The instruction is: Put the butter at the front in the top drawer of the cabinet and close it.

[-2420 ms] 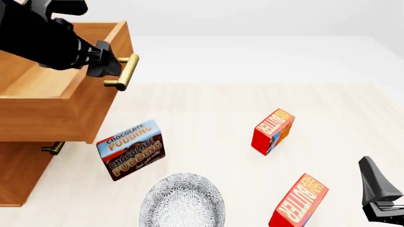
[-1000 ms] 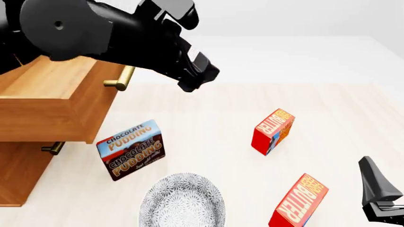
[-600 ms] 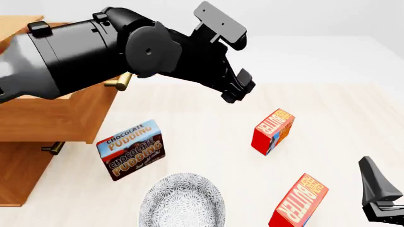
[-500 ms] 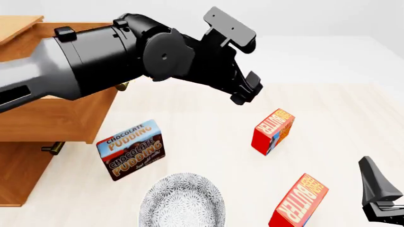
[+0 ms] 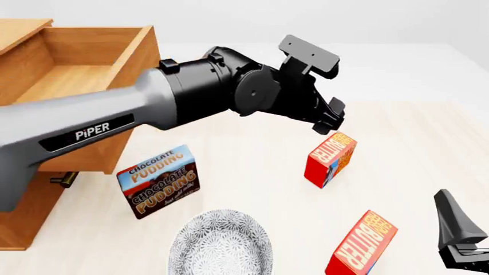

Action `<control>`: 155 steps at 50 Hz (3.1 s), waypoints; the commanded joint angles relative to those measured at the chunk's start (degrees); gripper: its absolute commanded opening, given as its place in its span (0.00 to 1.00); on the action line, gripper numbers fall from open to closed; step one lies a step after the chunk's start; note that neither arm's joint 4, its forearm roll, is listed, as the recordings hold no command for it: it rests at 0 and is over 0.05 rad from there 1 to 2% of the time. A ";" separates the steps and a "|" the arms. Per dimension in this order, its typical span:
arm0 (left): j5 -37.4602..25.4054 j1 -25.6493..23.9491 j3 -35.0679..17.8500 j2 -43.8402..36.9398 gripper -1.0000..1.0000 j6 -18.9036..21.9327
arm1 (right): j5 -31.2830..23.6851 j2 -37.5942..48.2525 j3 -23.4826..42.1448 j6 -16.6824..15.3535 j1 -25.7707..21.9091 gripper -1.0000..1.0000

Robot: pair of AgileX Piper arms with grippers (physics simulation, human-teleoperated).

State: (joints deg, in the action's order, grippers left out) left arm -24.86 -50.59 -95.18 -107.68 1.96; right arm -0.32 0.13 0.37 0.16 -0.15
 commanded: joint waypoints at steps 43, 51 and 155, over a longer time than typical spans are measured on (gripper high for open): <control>7.42 1.42 -7.30 -17.75 1.00 -7.44 | 0.10 0.04 -0.04 -0.03 0.00 1.00; 8.22 0.94 -7.74 -19.08 1.00 -8.29 | 0.01 0.00 0.01 -0.03 -0.07 1.00; 14.76 -0.17 -9.04 -30.95 0.00 -14.32 | 0.04 -0.01 -0.04 -0.03 -0.11 1.00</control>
State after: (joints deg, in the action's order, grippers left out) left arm -10.94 -50.50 -105.86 -139.43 -13.30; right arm -0.41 0.08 0.40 0.15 -0.25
